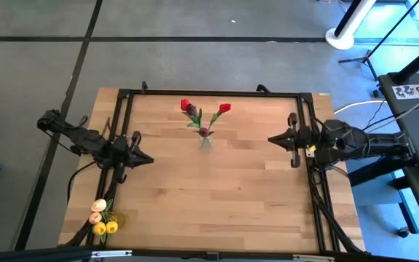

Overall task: Sort flowers into vase by color
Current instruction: Return to Home Position

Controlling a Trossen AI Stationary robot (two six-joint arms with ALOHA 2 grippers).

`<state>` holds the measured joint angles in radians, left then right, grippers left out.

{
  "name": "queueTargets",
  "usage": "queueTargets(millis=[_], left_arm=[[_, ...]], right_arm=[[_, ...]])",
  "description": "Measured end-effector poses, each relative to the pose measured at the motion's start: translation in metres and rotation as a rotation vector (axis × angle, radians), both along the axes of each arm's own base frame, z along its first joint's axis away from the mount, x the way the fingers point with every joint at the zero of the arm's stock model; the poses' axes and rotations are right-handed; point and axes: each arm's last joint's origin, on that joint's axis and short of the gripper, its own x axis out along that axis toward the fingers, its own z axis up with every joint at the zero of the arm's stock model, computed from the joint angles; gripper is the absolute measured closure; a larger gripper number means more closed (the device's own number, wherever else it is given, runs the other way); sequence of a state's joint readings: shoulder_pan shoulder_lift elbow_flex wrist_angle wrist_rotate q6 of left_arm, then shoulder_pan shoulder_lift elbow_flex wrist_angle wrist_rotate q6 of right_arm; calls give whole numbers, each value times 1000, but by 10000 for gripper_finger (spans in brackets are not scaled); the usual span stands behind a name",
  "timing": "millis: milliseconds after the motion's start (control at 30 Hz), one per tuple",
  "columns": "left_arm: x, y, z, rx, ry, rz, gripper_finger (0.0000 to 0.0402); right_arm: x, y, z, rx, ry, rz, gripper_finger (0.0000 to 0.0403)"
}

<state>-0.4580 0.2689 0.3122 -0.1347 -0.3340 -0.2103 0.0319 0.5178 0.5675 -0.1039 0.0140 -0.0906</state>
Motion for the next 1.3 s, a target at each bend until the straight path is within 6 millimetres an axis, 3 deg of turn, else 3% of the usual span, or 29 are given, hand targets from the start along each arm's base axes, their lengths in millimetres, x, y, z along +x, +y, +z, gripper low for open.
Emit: queueTargets(millis=[100, 233, 367, 500, 667, 967, 1067, 1300], left_arm=[[-1, 0, 6, 74, -76, -42, 383], [-3, -2, 10, 139, -126, -109, 383], [-4, -4, 9, 150, -134, -197, 383], [-4, -4, 10, 181, -149, -268, 383], [-3, -1, 10, 236, -168, -301, 383], [-1, 5, 8, 285, -172, -319, 383], [-1, 7, 6, 292, -149, -299, 383], [-2, 14, -3, 272, -93, -281, 383]], right_arm=[[-10, 0, -20, 27, -82, 7, 396], [-28, -2, -28, 124, -161, -39, 396], [-34, -5, -44, 179, -50, -128, 396], [-38, -6, -45, 182, -46, -177, 396], [-44, -3, -43, 111, -68, -44, 396], [-71, -4, -39, 90, -190, -60, 396], [-68, -3, -46, 93, -141, -38, 396], [-47, -1, -76, 144, -235, 16, 396]])
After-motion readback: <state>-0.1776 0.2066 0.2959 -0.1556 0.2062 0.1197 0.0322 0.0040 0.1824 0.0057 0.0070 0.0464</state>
